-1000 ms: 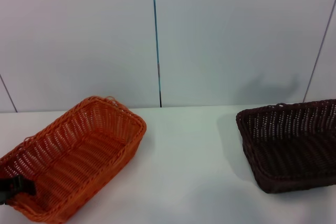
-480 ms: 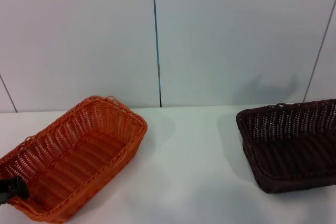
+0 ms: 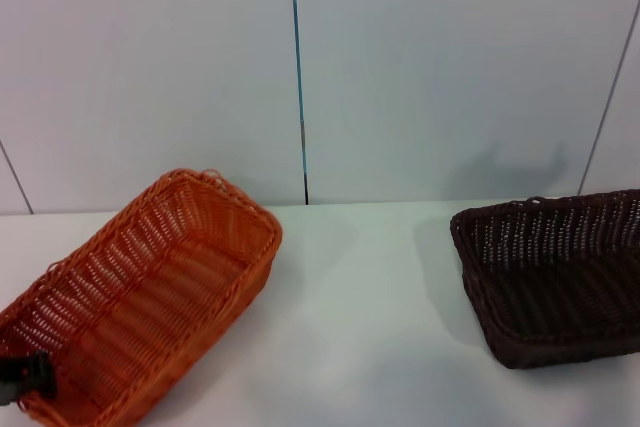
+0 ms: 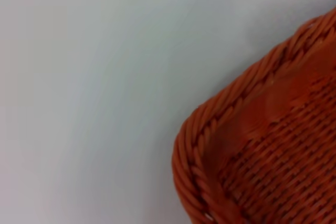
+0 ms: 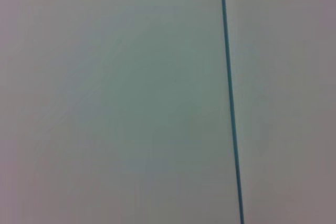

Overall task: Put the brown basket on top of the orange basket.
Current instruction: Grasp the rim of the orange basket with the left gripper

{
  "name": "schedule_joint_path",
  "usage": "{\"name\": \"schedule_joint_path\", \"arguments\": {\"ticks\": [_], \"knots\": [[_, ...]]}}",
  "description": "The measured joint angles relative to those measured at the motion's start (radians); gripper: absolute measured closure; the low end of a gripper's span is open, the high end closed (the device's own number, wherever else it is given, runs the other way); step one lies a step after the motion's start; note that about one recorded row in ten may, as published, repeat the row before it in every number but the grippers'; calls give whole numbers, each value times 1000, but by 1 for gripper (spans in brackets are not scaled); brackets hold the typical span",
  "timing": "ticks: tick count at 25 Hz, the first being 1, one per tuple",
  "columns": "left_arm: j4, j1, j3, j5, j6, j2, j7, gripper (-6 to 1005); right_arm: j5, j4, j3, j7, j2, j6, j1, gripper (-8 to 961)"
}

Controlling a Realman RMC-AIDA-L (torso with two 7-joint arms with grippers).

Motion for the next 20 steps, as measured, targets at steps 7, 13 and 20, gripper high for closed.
{"name": "schedule_joint_path", "arguments": {"ticks": [7, 13, 20], "knots": [[11, -3, 35, -1, -20, 13, 0, 820, 0, -2, 0, 0, 0, 0, 3, 48], [7, -18, 42, -3, -43, 23, 7, 821, 0, -4, 0, 0, 1, 0, -1, 50], [6, -54, 36, -3, -74, 37, 36, 823, 0, -7, 0, 0, 3, 0, -1, 51]]}}
